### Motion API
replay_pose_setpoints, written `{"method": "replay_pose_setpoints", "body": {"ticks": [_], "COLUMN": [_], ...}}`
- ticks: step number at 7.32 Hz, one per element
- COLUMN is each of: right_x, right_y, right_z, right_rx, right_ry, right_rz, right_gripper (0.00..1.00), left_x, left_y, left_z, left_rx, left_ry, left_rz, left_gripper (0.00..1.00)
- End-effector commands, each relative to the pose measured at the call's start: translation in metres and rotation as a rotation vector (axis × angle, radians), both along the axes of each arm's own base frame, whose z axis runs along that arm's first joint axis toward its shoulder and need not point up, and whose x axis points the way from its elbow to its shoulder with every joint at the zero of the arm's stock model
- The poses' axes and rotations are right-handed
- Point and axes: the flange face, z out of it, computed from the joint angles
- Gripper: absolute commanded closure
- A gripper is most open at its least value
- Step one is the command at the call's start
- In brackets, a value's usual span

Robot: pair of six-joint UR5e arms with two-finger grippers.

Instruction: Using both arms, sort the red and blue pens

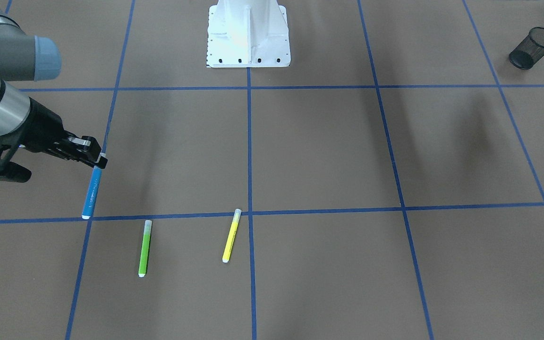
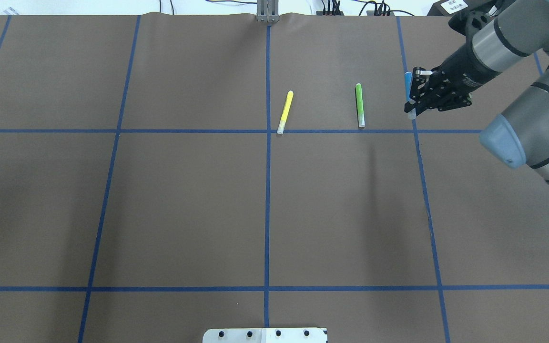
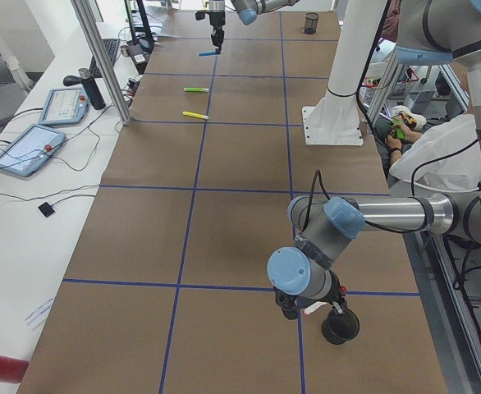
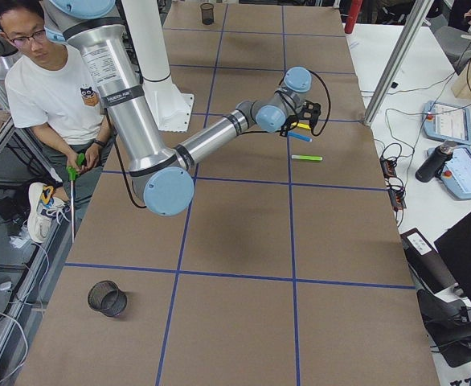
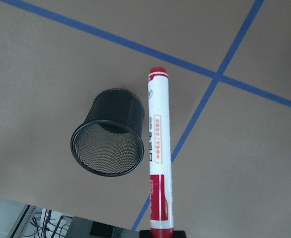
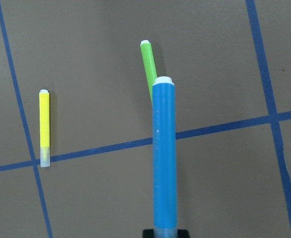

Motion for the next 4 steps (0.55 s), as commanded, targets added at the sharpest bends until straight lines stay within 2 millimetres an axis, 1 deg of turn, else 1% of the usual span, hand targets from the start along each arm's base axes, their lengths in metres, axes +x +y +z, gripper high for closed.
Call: {"method": "replay_pose_setpoints", "body": {"ticks": [1,2,3,4], "right_x": [0.053,0.069,0.080,0.086], "right_y": [0.034,0.048,0.059,0.063], "right_z": [0.017,0.025,0.028,0.032], "right_rx": [-0.004,-0.009,-0.011,-0.017], "right_ry": [-0.019,-0.015,-0.015,-0.010], "right_rz": [0.025,0.041,0.050,0.059], "right_gripper": [1.00,1.00,1.00,1.00], "left_x": [0.003,0.006,0.006,0.006], "left_y": [0.038,0.056,0.058,0.056], "left_z": [0.050,0.056,0.056,0.048], "left_rx": [-0.098,-0.130,-0.138,-0.160], "left_ry": [0.082,0.089,0.091,0.097], "left_rz": [0.028,0.025,0.025,0.026], "left_gripper": [1.00,1.00,1.00,1.00]}}
